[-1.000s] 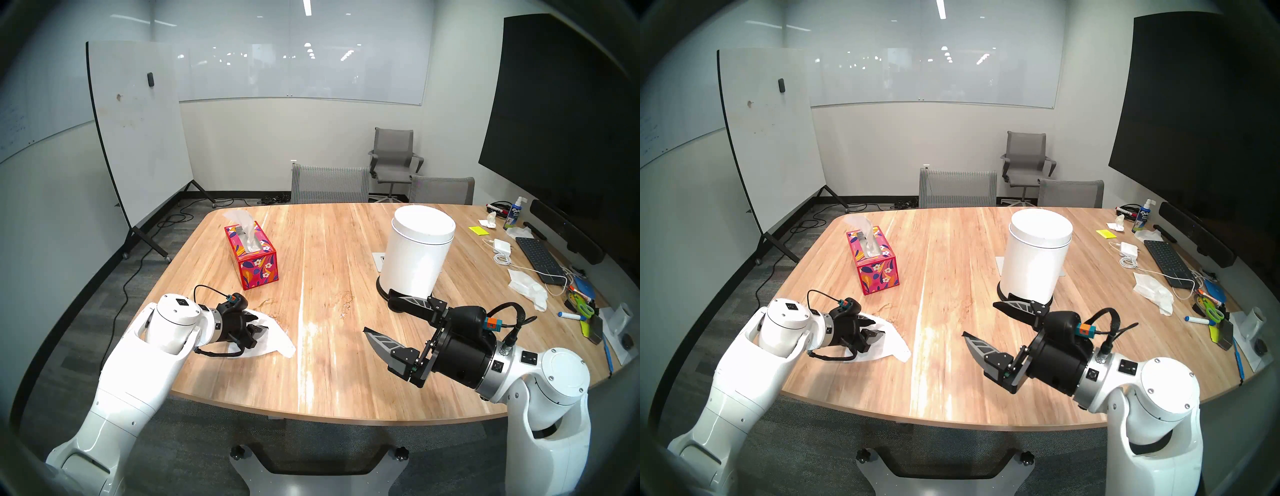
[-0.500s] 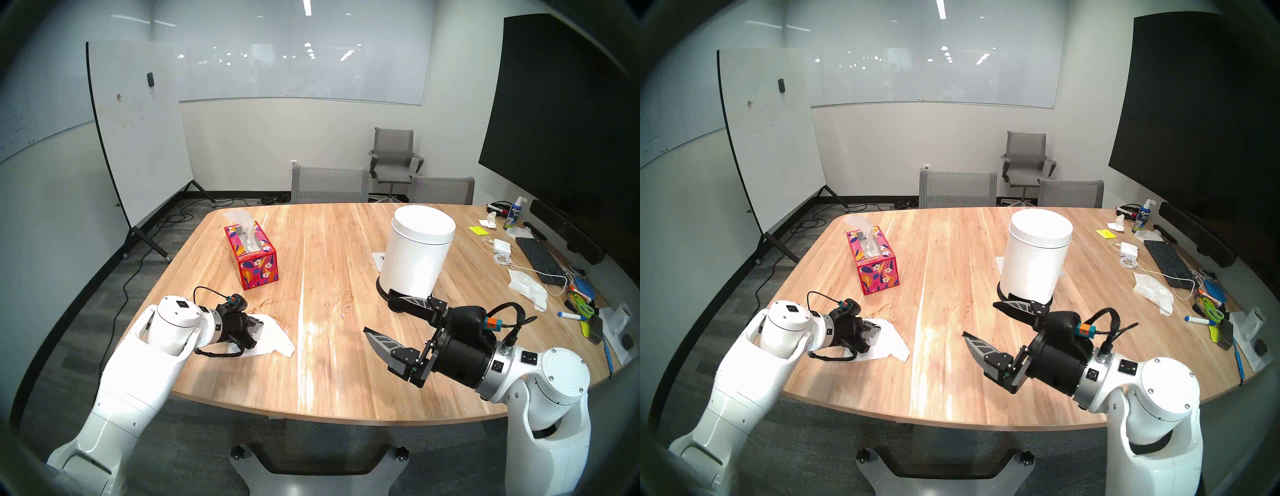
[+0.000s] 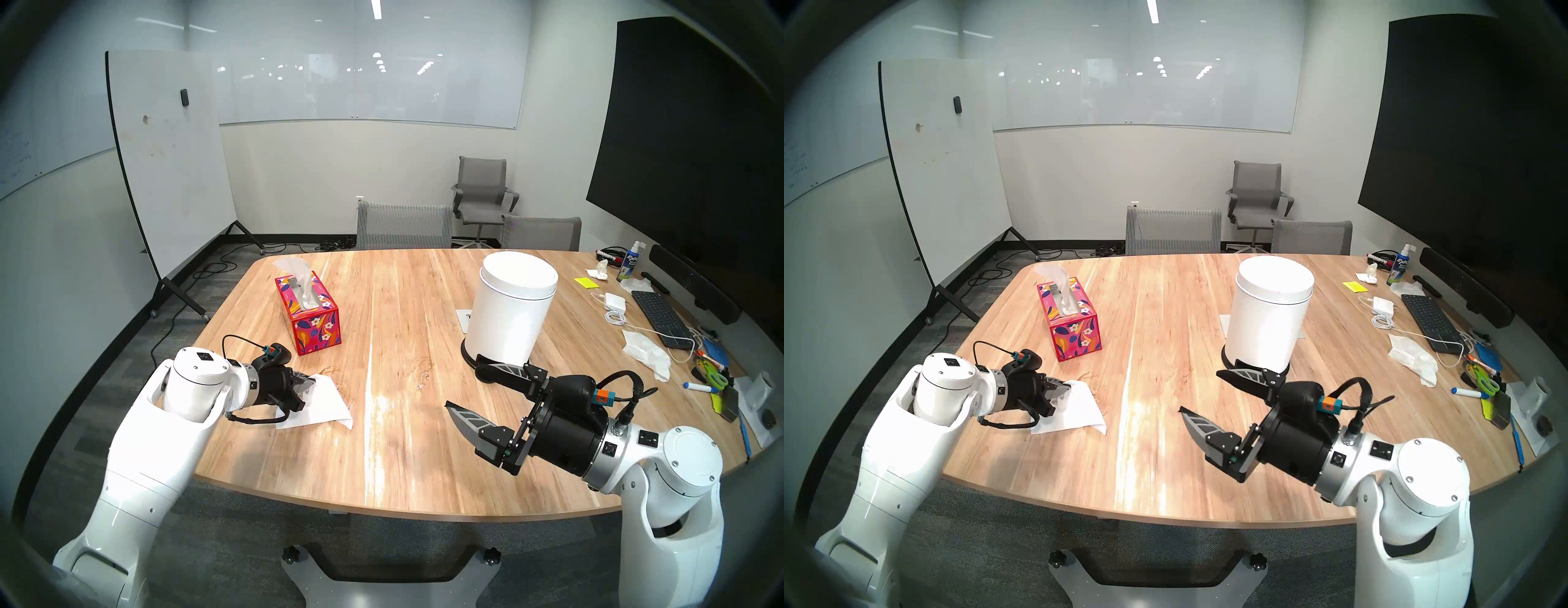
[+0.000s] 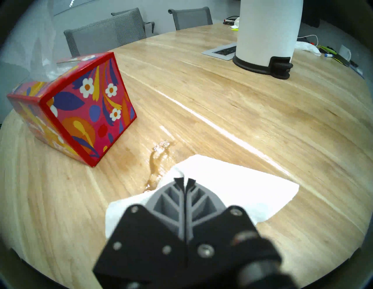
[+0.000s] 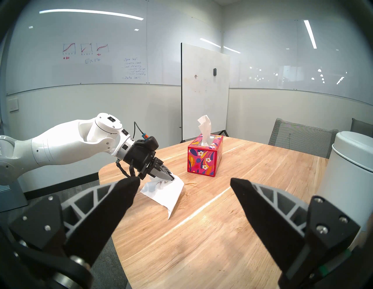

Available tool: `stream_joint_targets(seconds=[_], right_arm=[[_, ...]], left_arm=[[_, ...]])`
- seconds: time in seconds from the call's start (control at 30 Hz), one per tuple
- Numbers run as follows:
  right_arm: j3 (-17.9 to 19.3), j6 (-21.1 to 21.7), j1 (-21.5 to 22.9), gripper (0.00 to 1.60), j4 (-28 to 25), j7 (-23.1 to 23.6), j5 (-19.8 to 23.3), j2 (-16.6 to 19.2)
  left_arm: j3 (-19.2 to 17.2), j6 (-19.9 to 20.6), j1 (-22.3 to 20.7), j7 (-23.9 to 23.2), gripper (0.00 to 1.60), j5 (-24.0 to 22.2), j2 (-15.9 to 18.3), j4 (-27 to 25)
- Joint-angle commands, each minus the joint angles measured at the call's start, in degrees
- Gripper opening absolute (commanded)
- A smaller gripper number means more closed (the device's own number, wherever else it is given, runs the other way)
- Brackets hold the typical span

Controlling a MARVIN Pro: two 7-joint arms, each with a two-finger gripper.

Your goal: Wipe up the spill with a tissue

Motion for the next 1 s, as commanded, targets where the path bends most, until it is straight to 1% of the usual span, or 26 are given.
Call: stream_joint_targets(seconds=[0.0, 0.07, 0.27, 0.53, 0.67, 0.83, 0.97], right_arm=[[0.14, 0.01, 0.16, 1.6, -0.94, 0.14, 0.16, 0.08], [0.14, 0.02, 0.15, 1.6, -0.94, 0.14, 0.16, 0.08], [0.13, 0.01, 0.16, 1.6, -0.93, 0.14, 0.15, 0.08], [0.12, -0.02, 0.17, 1.6, -0.9, 0.13, 0.15, 0.08], [0.13, -0.01, 0.17, 1.6, -0.91, 0.14, 0.15, 0.08], [0.14, 0.02, 0.15, 1.6, -0.95, 0.14, 0.15, 0.08], [0.14, 0.03, 0.15, 1.6, -0.95, 0.14, 0.16, 0.08]], left_arm=[[-1.42, -3.02, -1.66, 0.72, 0.0, 0.15, 0.55, 0.24], [-1.66, -4.06, -1.85, 1.29, 0.0, 0.37, 0.36, 0.86], [-1.76, -4.91, -4.23, 1.94, 0.0, 0.34, 0.4, 3.0], [-2.35, -5.91, -6.86, 2.32, 0.0, 0.26, 1.53, 5.43], [-2.11, -6.94, -8.01, 2.55, 0.0, 0.52, 1.93, 7.38], [-1.48, -8.79, -7.57, 2.38, 0.0, 0.75, 2.25, 8.86], [-1.4, -9.77, -5.19, 1.86, 0.0, 0.69, 2.59, 7.08]])
